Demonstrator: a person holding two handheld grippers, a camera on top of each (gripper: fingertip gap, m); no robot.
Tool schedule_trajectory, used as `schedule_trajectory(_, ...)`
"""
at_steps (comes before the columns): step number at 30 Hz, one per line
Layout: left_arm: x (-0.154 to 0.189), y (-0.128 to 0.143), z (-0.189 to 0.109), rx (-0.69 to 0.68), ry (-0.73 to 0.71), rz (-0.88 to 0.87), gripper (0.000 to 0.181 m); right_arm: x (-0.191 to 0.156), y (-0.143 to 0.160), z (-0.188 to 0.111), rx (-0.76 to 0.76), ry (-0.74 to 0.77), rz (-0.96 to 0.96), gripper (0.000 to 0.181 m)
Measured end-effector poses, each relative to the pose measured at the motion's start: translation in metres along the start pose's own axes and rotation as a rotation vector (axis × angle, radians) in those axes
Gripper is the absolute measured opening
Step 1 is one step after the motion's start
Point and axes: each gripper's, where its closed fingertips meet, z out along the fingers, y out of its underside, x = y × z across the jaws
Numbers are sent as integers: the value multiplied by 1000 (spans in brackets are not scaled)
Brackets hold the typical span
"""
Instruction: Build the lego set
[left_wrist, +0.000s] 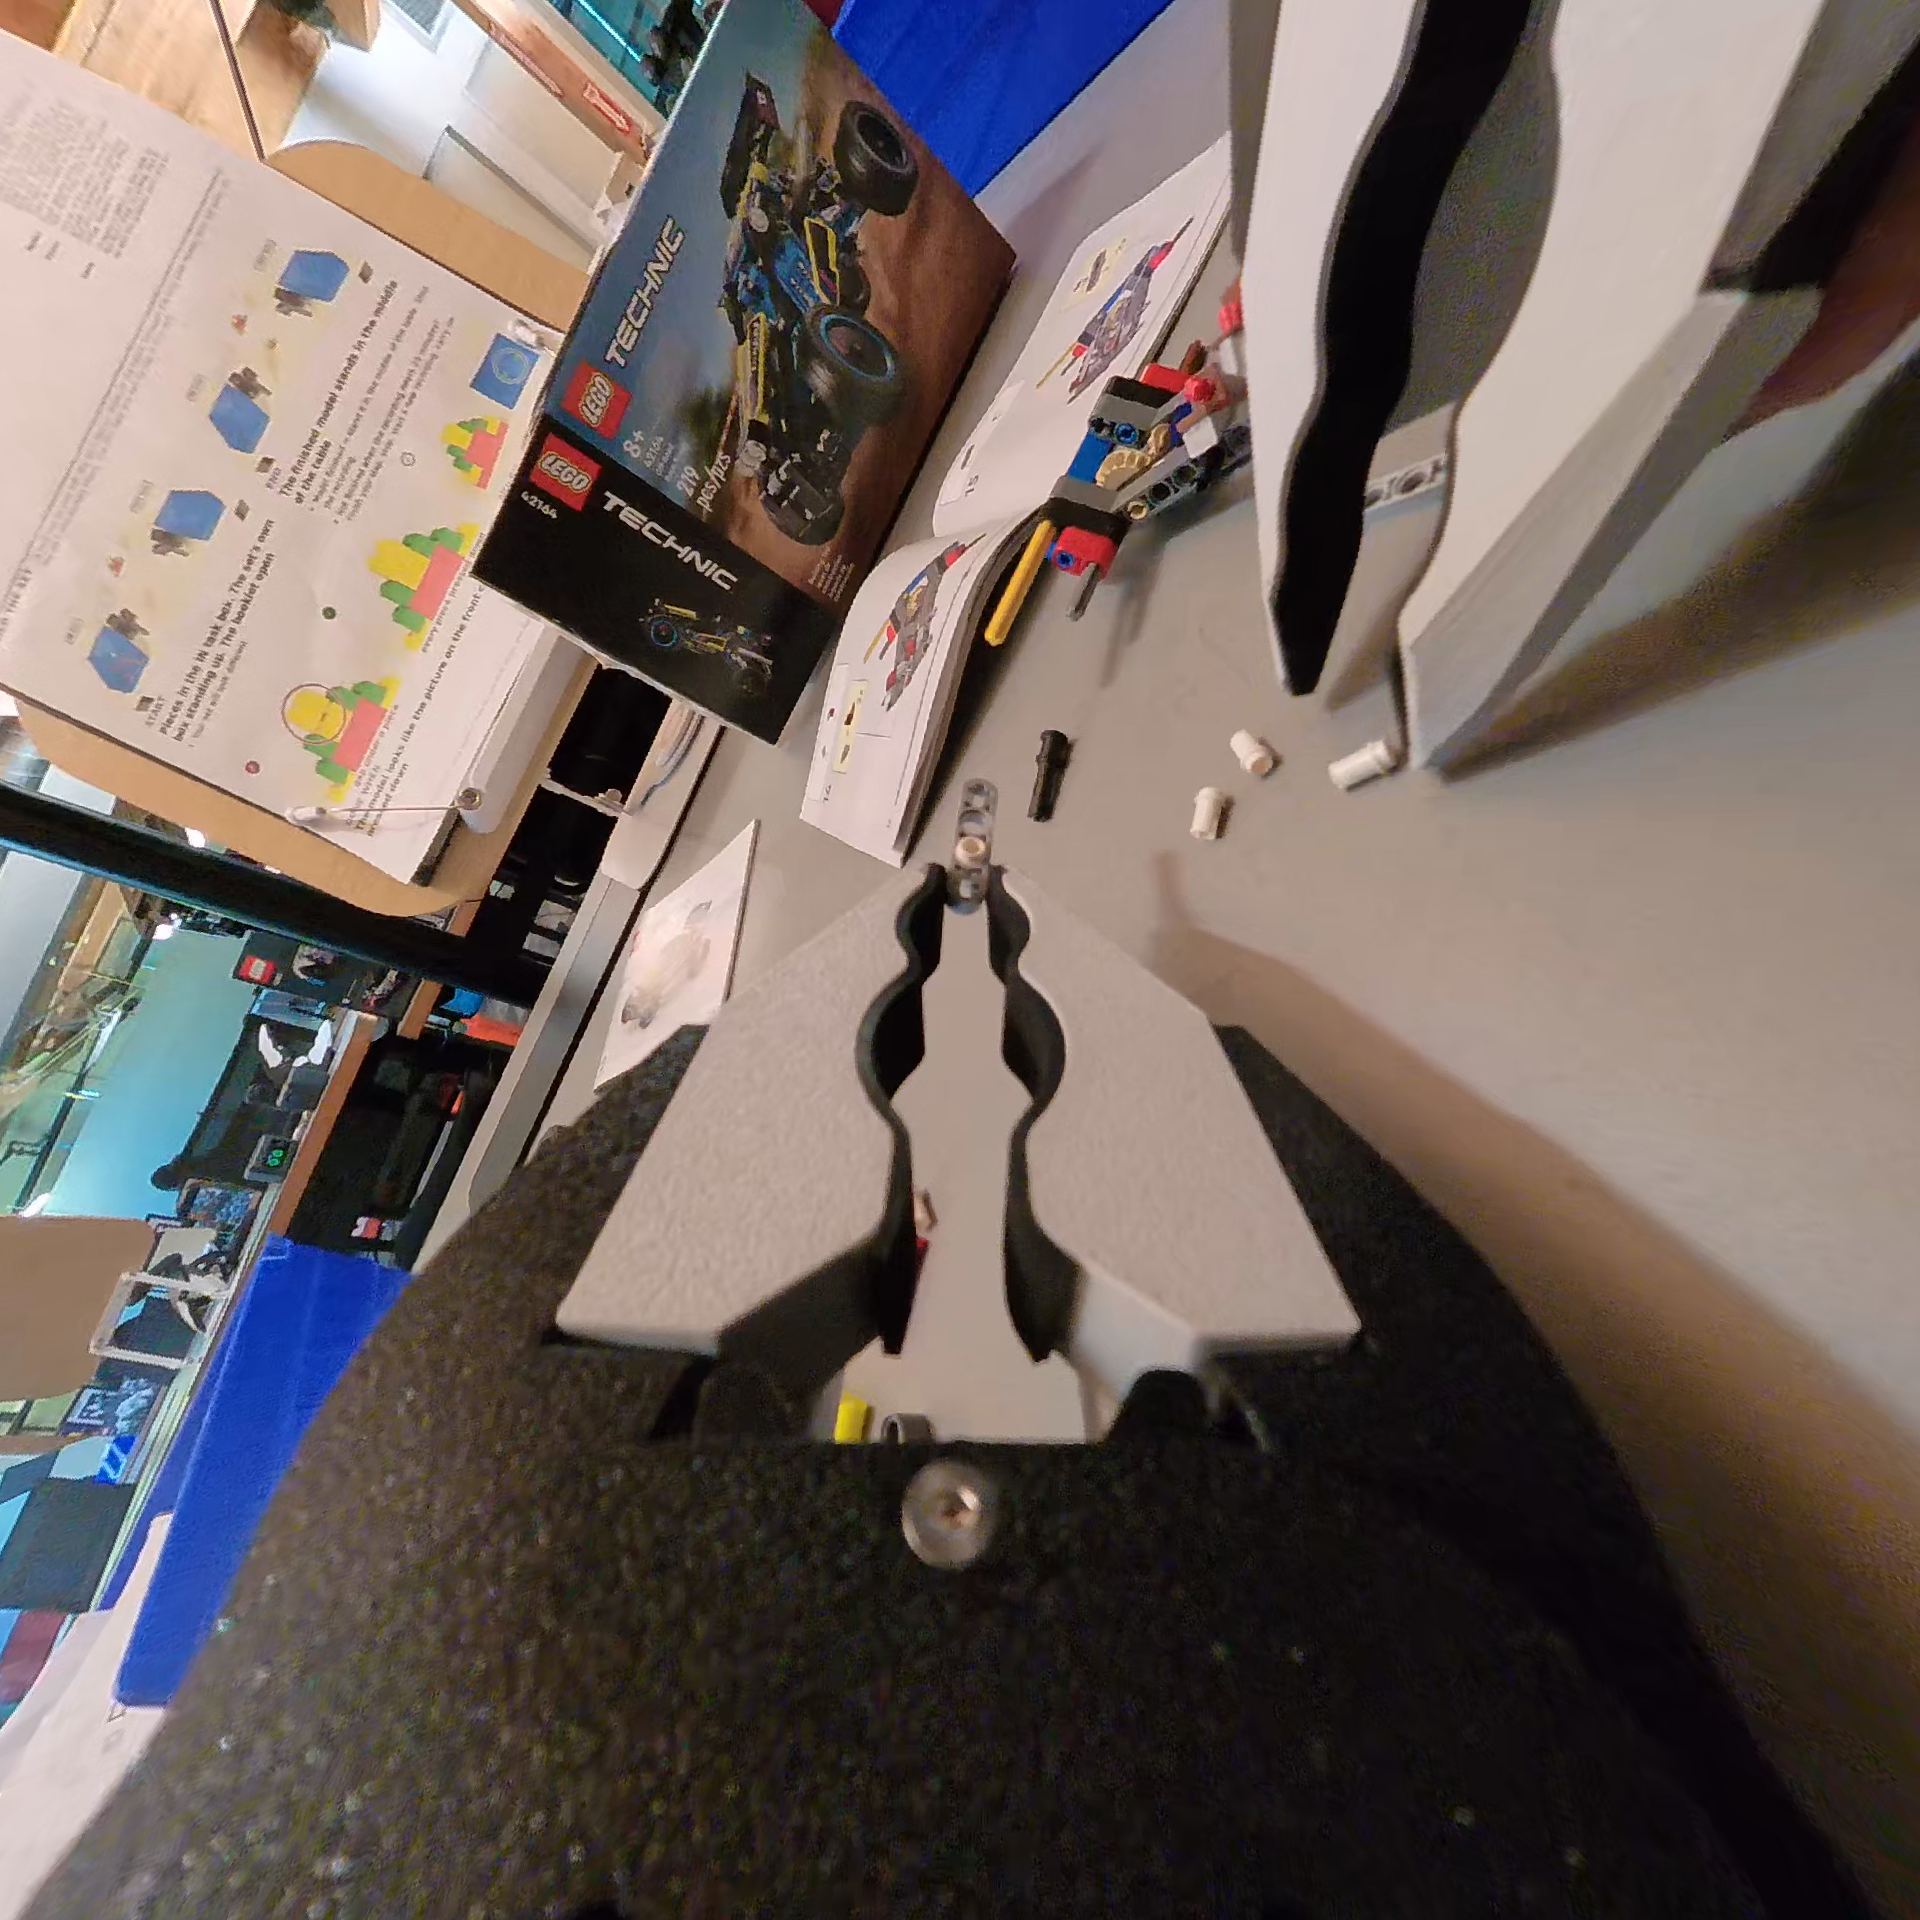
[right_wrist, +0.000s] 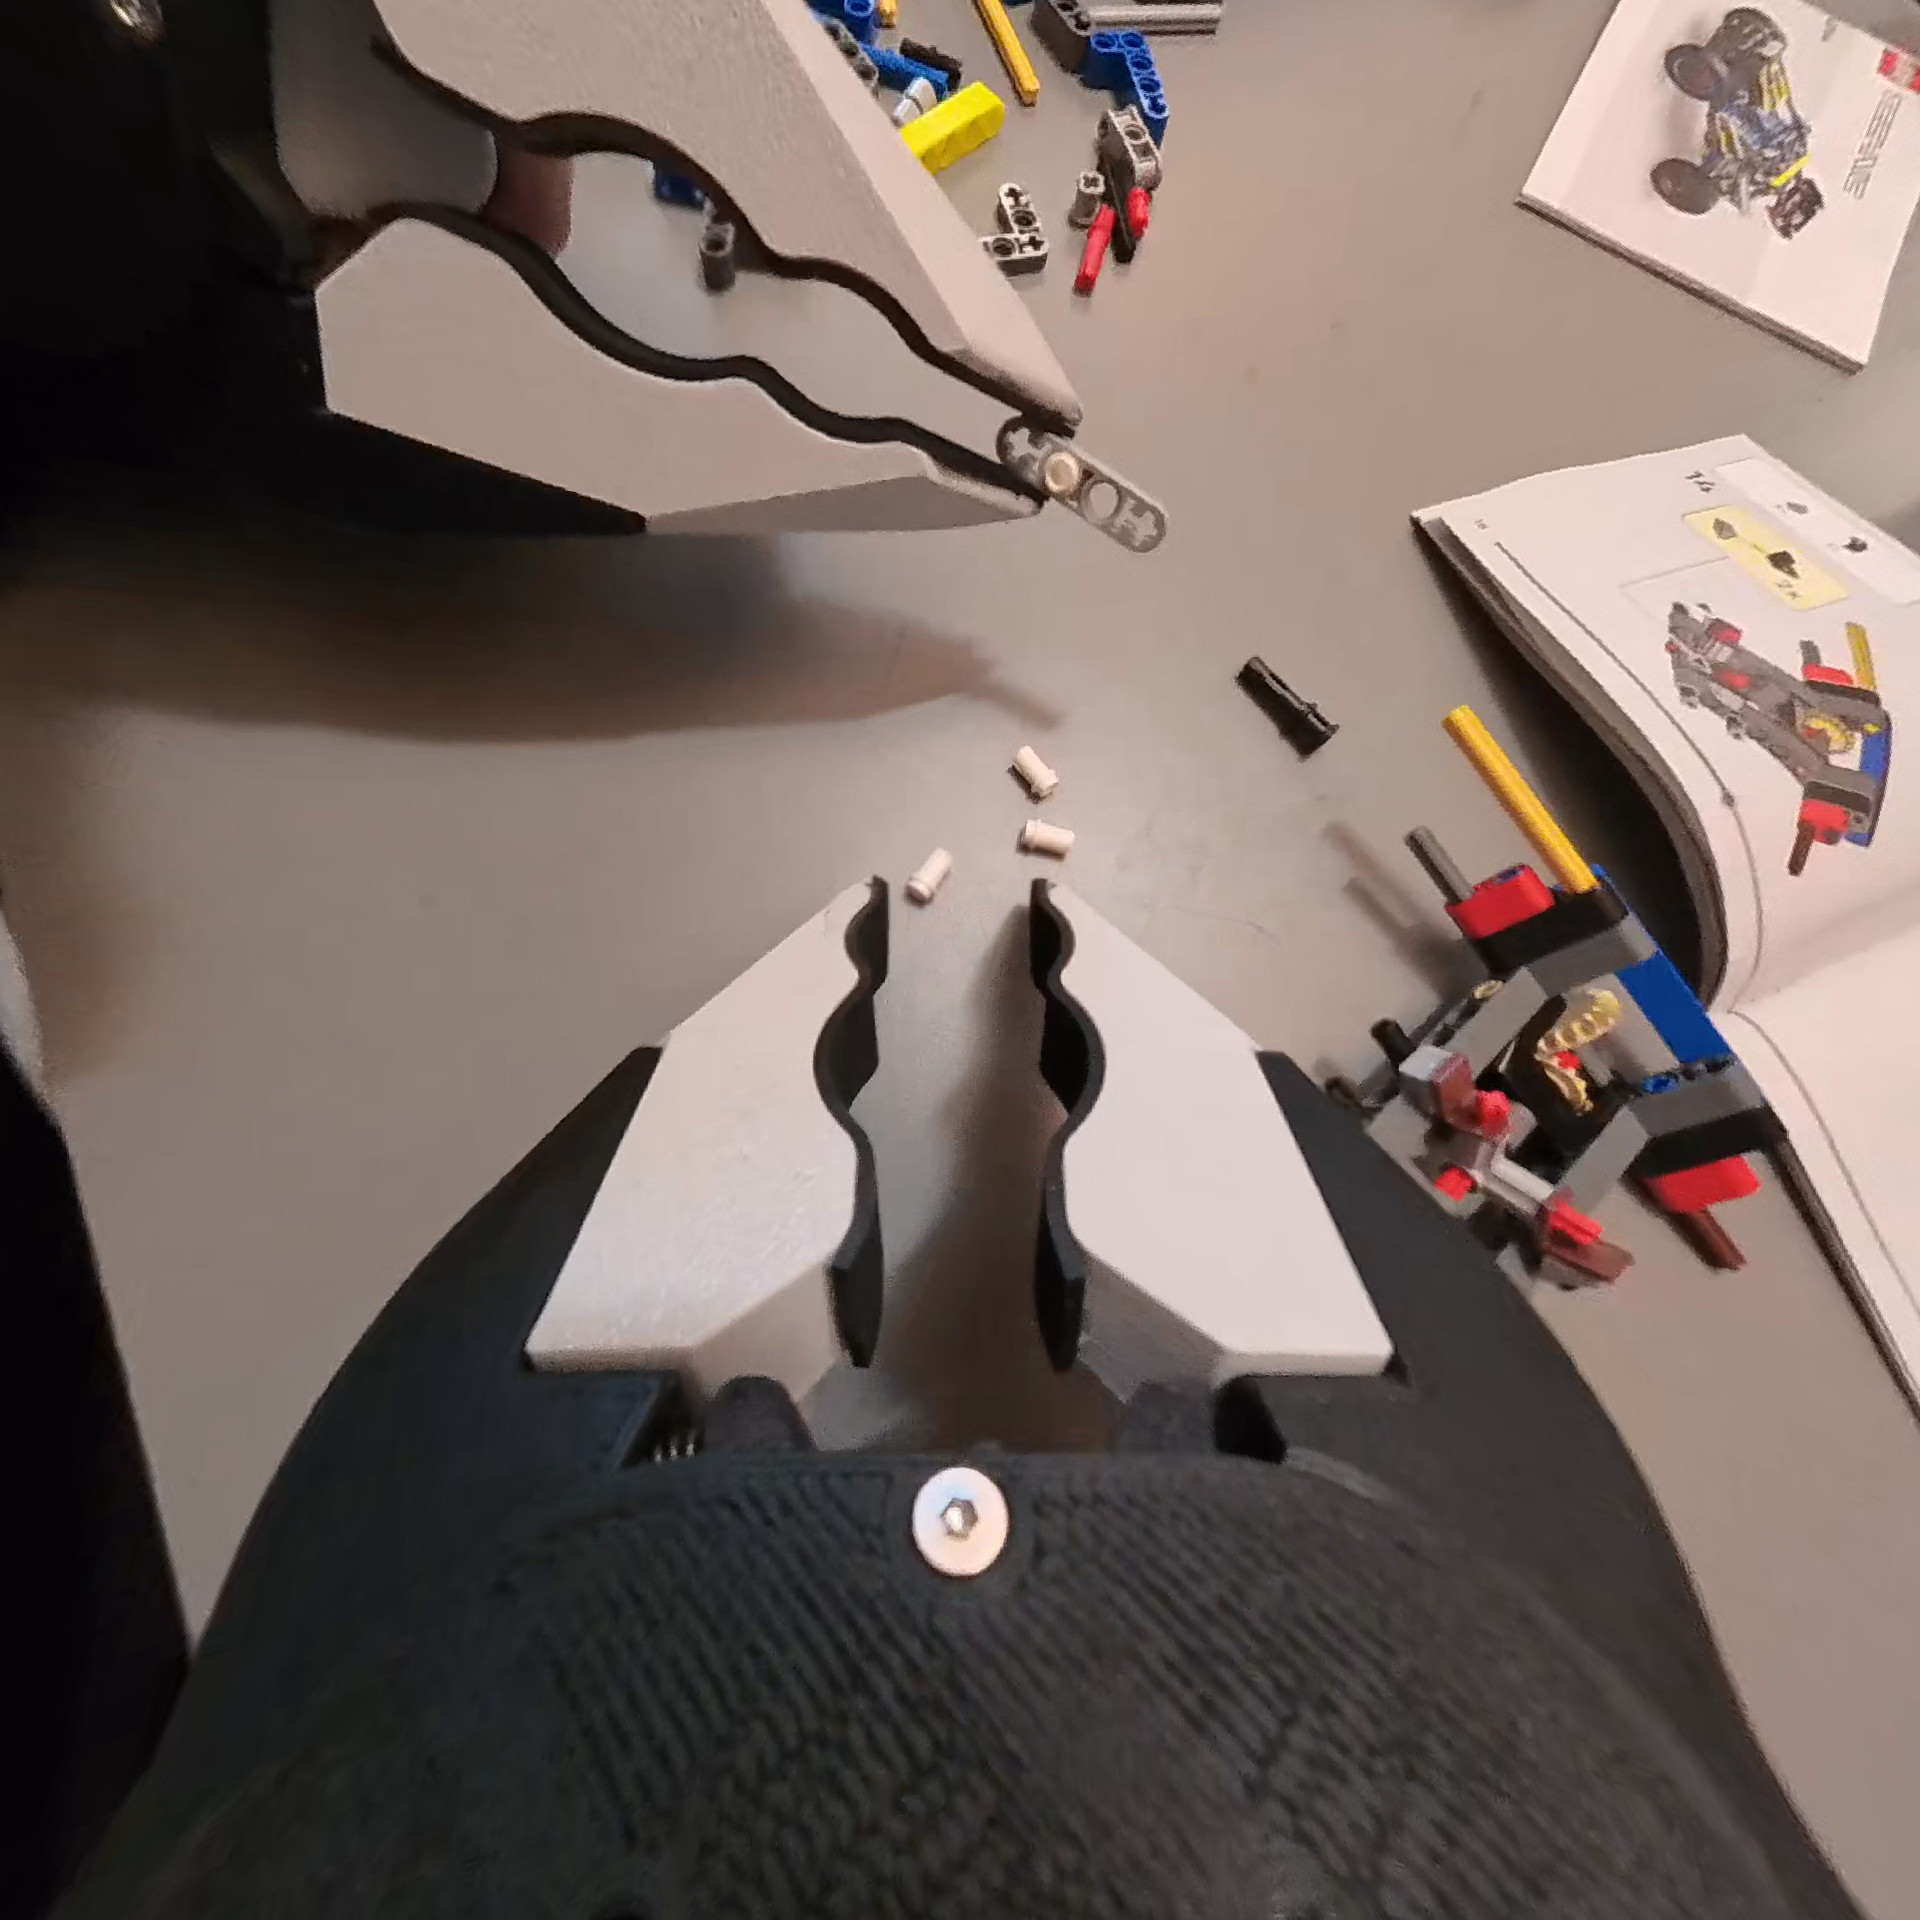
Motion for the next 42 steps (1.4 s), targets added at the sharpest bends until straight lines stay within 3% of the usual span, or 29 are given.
schedule_trajectory(4,1,0,0,2,8,-7,5,-6,-5,-3,46,-27,58,14)
schedule_trajectory(23,15,-8,1,24,49,95,6,-3,1,2,30,-22,-12,4)
schedule_trajectory(29,19,-2,4,-84,2,287,5,10,1,1,40,28,-45,4)
schedule_trajectory(36,13,-6,5,-175,-98,365,6,17,-25,-2,181,-55,6,4)
schedule_trajectory(42,15,-9,7,-199,-112,414,6,21,-36,3,213,-108,69,4)
